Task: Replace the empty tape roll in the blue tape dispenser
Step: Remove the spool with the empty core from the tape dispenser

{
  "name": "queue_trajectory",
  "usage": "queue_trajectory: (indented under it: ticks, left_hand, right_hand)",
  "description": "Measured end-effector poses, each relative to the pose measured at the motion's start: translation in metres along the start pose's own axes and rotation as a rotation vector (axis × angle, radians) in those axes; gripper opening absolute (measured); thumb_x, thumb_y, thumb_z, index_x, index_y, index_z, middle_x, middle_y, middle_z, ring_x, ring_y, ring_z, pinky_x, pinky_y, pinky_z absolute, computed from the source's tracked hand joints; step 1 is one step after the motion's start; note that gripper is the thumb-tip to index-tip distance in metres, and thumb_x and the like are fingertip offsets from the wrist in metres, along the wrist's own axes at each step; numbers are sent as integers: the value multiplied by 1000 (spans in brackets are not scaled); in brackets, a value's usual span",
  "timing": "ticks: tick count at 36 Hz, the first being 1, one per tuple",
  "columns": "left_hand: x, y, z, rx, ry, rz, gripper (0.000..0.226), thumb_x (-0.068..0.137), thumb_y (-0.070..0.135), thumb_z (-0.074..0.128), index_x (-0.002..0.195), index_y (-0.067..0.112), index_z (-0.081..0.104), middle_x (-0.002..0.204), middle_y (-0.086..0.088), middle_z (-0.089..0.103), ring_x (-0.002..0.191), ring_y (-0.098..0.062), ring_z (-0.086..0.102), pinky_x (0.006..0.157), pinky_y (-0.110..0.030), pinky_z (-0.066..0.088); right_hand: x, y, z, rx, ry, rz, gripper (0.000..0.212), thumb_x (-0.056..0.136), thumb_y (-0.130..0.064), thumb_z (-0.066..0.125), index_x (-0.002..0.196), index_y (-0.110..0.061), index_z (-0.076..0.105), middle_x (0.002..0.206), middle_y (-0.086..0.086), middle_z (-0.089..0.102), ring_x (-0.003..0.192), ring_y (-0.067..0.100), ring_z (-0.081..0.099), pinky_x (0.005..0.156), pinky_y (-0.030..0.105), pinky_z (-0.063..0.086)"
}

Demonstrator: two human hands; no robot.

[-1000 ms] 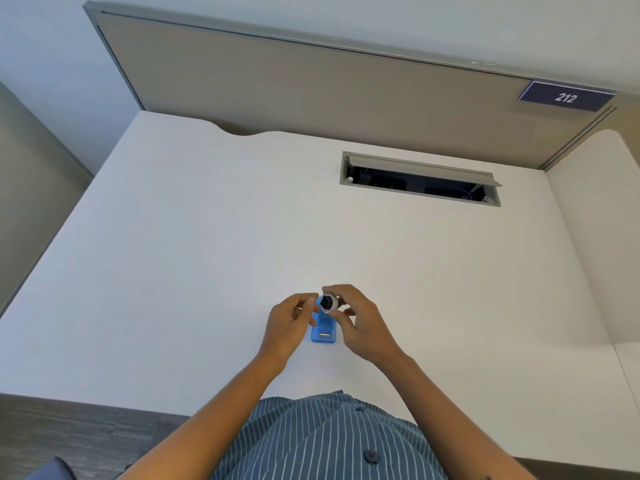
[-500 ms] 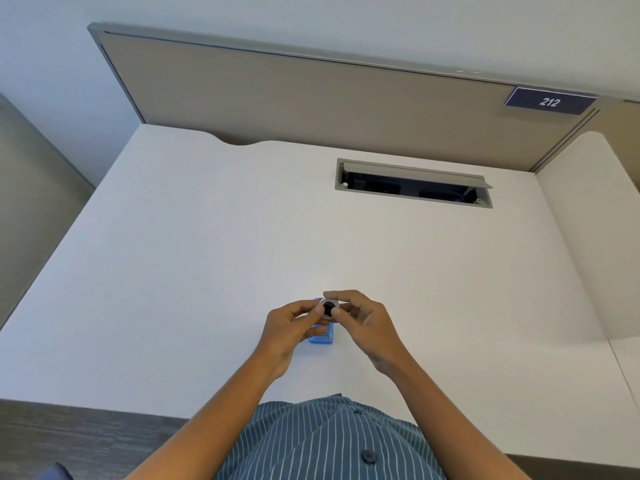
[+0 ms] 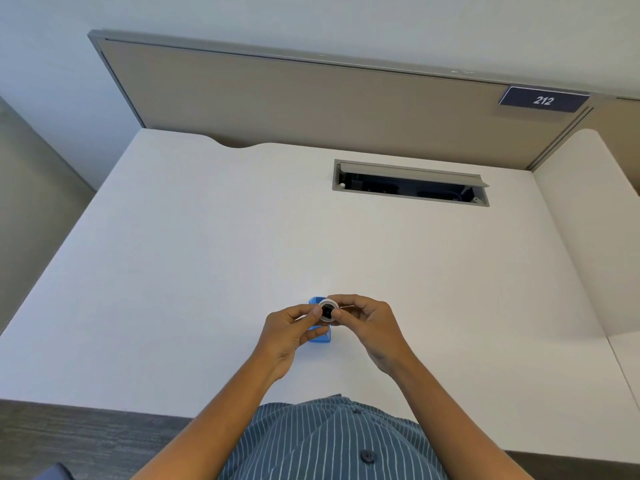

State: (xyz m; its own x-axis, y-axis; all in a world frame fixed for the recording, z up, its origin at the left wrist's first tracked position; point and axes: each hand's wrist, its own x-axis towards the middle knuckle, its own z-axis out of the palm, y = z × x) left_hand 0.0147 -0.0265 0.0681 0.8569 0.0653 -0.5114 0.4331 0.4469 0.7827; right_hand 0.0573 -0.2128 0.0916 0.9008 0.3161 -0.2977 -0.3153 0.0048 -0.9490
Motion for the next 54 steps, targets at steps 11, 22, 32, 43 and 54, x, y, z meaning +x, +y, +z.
queue_trajectory:
  ticks: [11, 22, 32, 43, 54]
  left_hand:
    - [0, -4, 7, 21, 5, -7, 37, 83, 30, 82, 111, 7, 84, 111, -16, 84, 103, -32, 82, 85, -36, 68]
    - [-2, -11, 10, -1, -19, -32, 34, 90, 34, 79, 110, 7, 84, 112, -18, 83, 105, -33, 81, 88, -35, 67]
    - [-3, -14, 19, -3, 11, -38, 32, 89, 36, 79, 107, 11, 85, 111, -14, 83, 104, -29, 81, 85, -34, 67]
    - [-2, -17, 22, -42, 30, -24, 30, 84, 34, 83, 103, 12, 86, 107, -17, 84, 102, -29, 82, 81, -30, 67]
    - [-1, -22, 23, -2, 129, 44, 25, 90, 24, 83, 111, 10, 84, 104, -16, 85, 96, -33, 83, 89, -38, 68]
  right_hand:
    - [-3, 1, -7, 79, -25, -10, 29, 99, -1, 76, 121, -18, 83, 112, 9, 84, 106, 27, 81, 87, 31, 65]
    - [-6, 7, -6, -67, 7, -52, 31, 95, -5, 82, 117, -26, 84, 118, 2, 83, 105, 25, 80, 95, 40, 65]
    - [-7, 17, -6, -215, 102, -229, 35, 84, 3, 90, 114, -15, 85, 115, 1, 78, 101, 25, 81, 87, 40, 68]
    - [-9, 19, -5, -411, 202, -340, 31, 92, -1, 82, 111, -25, 84, 116, -16, 78, 105, 10, 78, 62, 16, 57]
    - [-7, 30, -9, -419, 178, -231, 23, 102, -8, 73, 121, -21, 76, 118, -4, 80, 110, 9, 77, 79, 46, 67]
